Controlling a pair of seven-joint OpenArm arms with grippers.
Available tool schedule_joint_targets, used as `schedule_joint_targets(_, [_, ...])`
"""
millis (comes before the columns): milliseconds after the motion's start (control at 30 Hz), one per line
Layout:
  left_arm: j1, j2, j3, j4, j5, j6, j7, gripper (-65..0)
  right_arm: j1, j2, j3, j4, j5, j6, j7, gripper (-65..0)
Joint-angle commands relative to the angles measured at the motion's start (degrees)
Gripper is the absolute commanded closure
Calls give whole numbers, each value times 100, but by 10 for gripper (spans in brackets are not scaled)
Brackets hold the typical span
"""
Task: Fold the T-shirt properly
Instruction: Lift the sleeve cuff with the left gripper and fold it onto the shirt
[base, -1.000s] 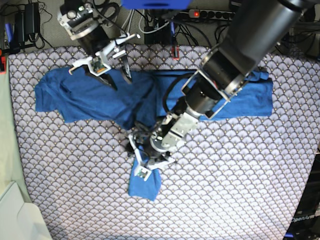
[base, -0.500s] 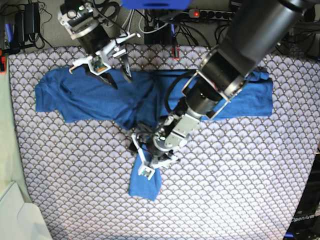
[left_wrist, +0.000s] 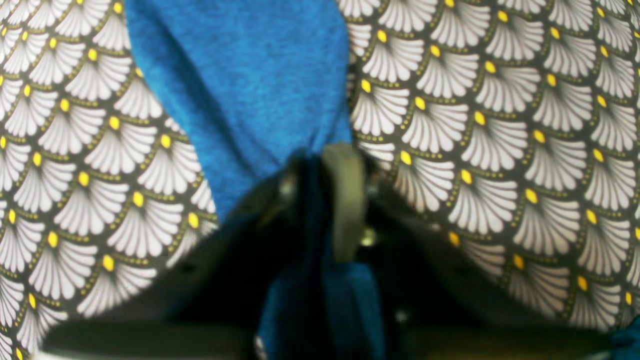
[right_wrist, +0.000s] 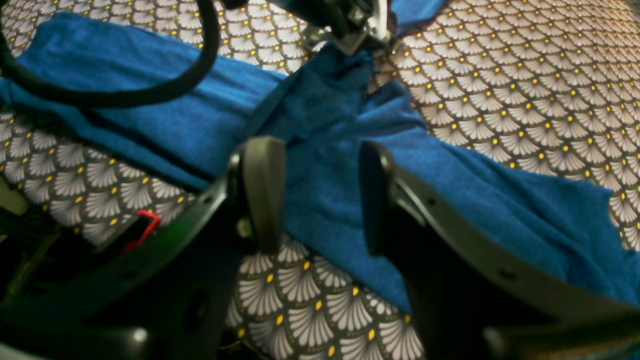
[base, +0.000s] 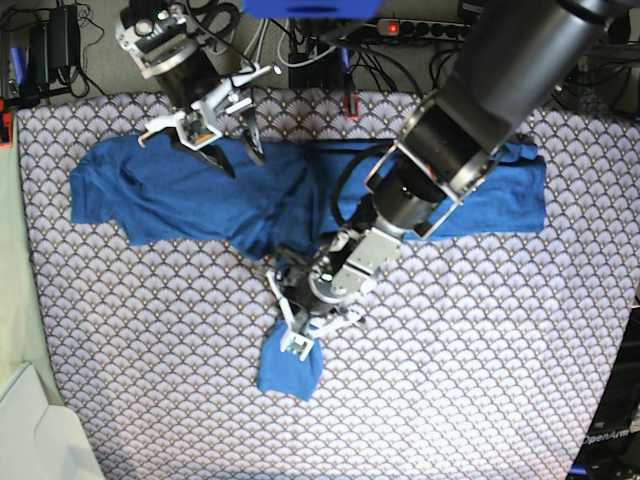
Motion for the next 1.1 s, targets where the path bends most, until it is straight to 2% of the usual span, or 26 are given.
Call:
schedule_joint_targets(0, [-122, 40, -29, 31, -57, -21, 120, -8, -38, -18, 0, 113, 73, 25, 168, -255])
schedule_joint_targets(267, [-122, 40, -117, 515, -84, 32, 112, -3, -38, -9, 0, 113, 73, 25, 168, -255])
schedule_joint_targets(433, [124, -82, -882, 1112, -66, 32, 120, -3, -11, -9, 0, 113, 73, 25, 168, -255])
schedule_joint_targets(567, [423, -355, -1190, 1684, -75, 32, 191, -3, 15, -1, 0, 104, 73, 25, 168, -255])
schedule_joint_targets(700, [810, -636, -1480, 2730, -75, 32, 947, -3, 24, 8, -9, 95, 82, 34, 168, -255])
schedule_joint_targets(1067, [2278, -1286, -2667, 5570, -22, 32, 2301, -3, 103, -1, -9, 86, 82, 34, 168, -255])
